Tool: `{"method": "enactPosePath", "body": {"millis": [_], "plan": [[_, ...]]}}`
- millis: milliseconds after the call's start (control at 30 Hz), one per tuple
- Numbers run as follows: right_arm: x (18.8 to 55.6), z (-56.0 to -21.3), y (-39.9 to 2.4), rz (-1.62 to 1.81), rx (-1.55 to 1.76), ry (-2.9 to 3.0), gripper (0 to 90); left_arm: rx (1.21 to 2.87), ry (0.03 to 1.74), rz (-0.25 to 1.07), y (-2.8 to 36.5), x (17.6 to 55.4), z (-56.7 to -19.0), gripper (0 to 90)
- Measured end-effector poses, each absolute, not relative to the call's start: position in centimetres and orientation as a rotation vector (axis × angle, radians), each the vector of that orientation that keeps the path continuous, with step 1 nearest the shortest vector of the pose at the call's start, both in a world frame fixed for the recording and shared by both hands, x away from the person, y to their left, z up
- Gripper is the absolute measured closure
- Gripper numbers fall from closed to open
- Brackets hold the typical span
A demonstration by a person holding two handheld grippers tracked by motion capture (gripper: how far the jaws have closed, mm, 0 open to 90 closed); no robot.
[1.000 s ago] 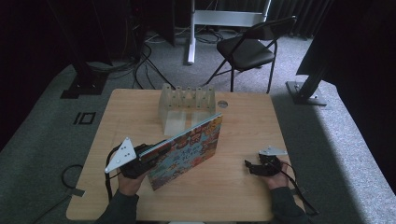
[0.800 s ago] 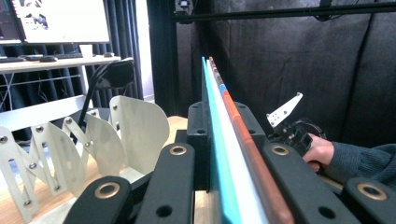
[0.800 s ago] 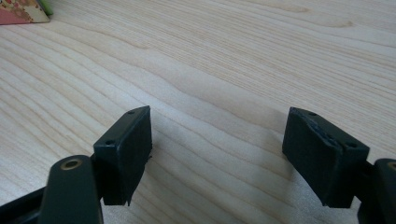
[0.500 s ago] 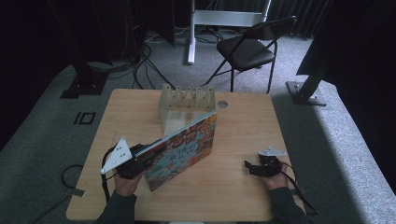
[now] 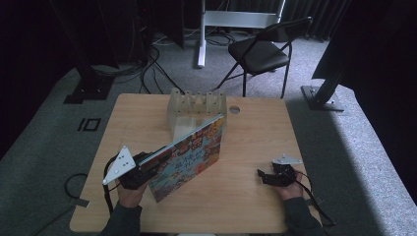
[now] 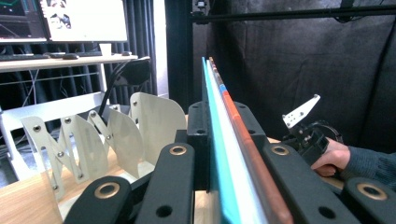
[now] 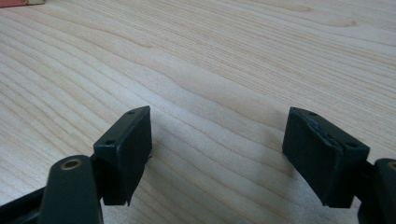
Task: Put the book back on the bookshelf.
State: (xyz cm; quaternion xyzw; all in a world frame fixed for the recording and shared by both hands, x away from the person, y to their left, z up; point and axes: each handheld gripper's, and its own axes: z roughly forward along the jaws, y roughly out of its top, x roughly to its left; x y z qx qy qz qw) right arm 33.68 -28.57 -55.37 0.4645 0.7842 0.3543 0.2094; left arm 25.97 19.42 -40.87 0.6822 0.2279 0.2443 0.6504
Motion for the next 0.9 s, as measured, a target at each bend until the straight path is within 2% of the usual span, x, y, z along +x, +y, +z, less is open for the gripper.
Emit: {"method": "enactPosePath", "body": {"millis": [900], "plan": [[33.7,-55.4,-28.6,0.986,1.293,2.182,23.6,1.531,0.584,0.592,20.7,25.3,-40.7,80.6]]}}
